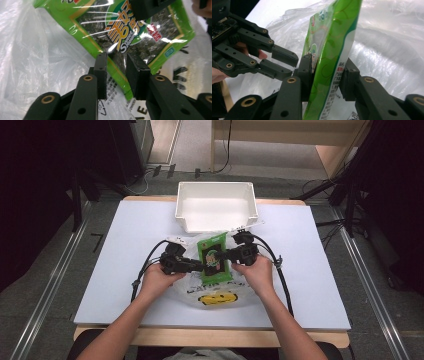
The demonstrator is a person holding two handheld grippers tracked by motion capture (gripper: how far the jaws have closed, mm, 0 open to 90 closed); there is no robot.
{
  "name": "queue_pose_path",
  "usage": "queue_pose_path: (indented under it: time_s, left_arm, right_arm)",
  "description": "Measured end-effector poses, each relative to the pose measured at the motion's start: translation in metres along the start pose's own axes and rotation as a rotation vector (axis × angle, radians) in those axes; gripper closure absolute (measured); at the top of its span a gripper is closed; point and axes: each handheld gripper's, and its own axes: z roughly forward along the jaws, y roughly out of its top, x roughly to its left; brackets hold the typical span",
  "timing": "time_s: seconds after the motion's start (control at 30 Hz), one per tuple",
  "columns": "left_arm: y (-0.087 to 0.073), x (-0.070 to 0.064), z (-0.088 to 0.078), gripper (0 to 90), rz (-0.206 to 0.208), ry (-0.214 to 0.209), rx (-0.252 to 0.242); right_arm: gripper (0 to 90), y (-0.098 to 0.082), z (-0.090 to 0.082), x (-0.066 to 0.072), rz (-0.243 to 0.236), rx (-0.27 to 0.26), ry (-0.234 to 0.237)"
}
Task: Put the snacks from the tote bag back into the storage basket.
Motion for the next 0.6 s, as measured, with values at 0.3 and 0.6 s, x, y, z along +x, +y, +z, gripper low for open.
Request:
queue_pose_path:
  time_s: [0.3,0.6]
  left_arm:
    - [0.001,-0.002,-0.005,66.6,0.008,-0.03,-0.03]
    - [0.001,-0.002,-0.003,61.3,0.0,-0.038,-0.024]
  right_arm:
    - [74.0,0.001,-0.013,0.006,-0.017,-0.045,0.022]
    - [74.2,0.002,-0.024,0.008,-0.043,-0.076,-0.002]
